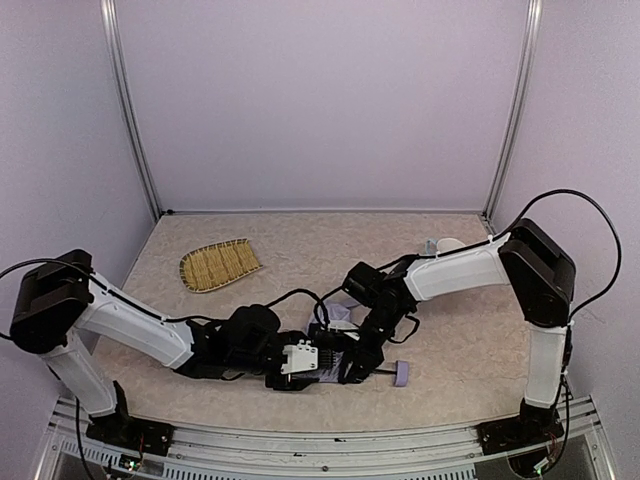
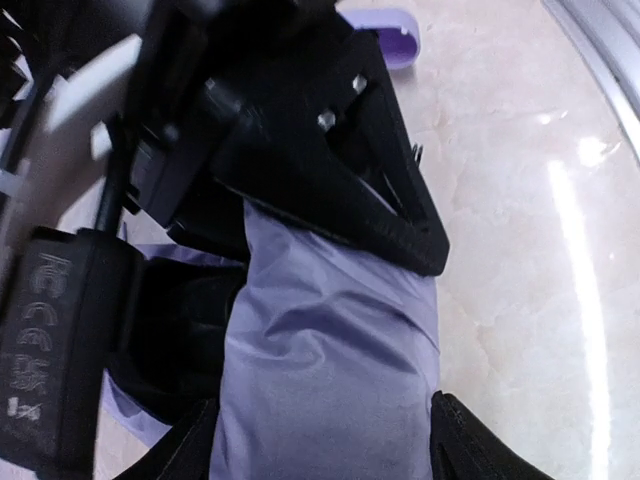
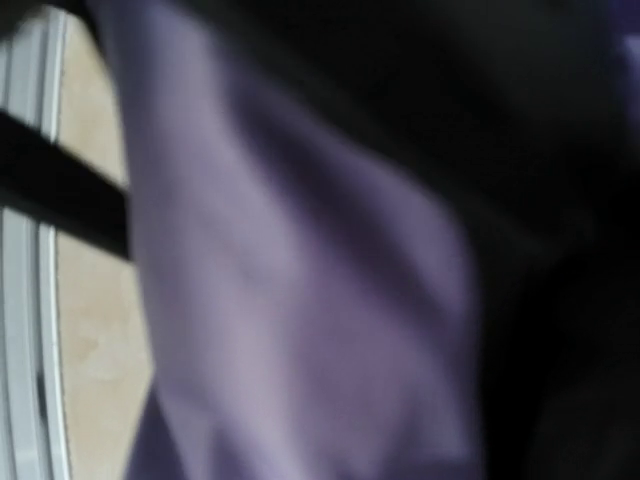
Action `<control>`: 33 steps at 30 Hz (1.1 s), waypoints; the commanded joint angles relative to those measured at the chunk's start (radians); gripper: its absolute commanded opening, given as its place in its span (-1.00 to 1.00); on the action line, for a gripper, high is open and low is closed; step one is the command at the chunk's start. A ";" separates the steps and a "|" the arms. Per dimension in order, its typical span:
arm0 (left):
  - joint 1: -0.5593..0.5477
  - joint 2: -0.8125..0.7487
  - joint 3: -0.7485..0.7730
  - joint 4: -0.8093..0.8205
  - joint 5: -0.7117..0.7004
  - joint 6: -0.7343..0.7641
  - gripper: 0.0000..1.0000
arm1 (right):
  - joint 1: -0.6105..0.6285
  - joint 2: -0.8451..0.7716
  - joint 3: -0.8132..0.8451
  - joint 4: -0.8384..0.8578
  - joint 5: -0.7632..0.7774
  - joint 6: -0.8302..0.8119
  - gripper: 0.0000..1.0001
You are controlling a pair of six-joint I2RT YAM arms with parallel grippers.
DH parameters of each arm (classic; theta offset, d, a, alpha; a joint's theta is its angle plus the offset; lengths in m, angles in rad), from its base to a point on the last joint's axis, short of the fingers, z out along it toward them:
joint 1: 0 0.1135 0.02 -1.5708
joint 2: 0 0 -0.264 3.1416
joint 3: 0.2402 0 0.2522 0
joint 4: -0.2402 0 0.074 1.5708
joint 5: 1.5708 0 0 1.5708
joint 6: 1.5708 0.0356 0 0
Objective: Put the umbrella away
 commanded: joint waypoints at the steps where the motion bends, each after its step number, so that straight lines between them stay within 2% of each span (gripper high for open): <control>1: 0.001 0.093 0.085 -0.151 -0.107 0.031 0.35 | 0.003 0.115 -0.061 -0.207 0.026 0.008 -0.45; 3: 0.004 0.133 0.108 -0.192 -0.116 -0.001 0.33 | -0.008 0.104 -0.061 -0.194 0.015 0.009 -0.40; 5: 0.006 0.165 0.122 -0.219 -0.130 -0.025 0.26 | -0.018 0.081 -0.063 -0.176 0.012 0.014 -0.19; 9: 0.007 0.190 0.145 -0.262 -0.085 -0.049 0.01 | -0.049 0.001 -0.080 -0.116 0.013 0.056 0.10; 13: 0.025 0.209 0.178 -0.300 -0.041 -0.087 -0.40 | -0.086 -0.100 -0.120 -0.041 0.040 0.102 0.41; 16: 0.056 0.245 0.225 -0.371 0.036 -0.122 -0.49 | -0.094 -0.203 -0.152 0.033 0.084 0.128 0.61; 20: 0.096 0.293 0.290 -0.461 0.175 -0.170 -0.52 | -0.094 -0.384 -0.218 0.158 0.199 0.169 0.67; 25: 0.159 0.364 0.374 -0.585 0.379 -0.220 -0.53 | -0.036 -0.641 -0.372 0.362 0.452 0.165 0.68; 29: 0.208 0.448 0.451 -0.689 0.525 -0.243 -0.55 | 0.123 -0.768 -0.528 0.566 0.680 0.011 0.69; 33: 0.226 0.493 0.498 -0.757 0.598 -0.248 -0.56 | 0.225 -0.743 -0.589 0.670 0.830 -0.133 0.76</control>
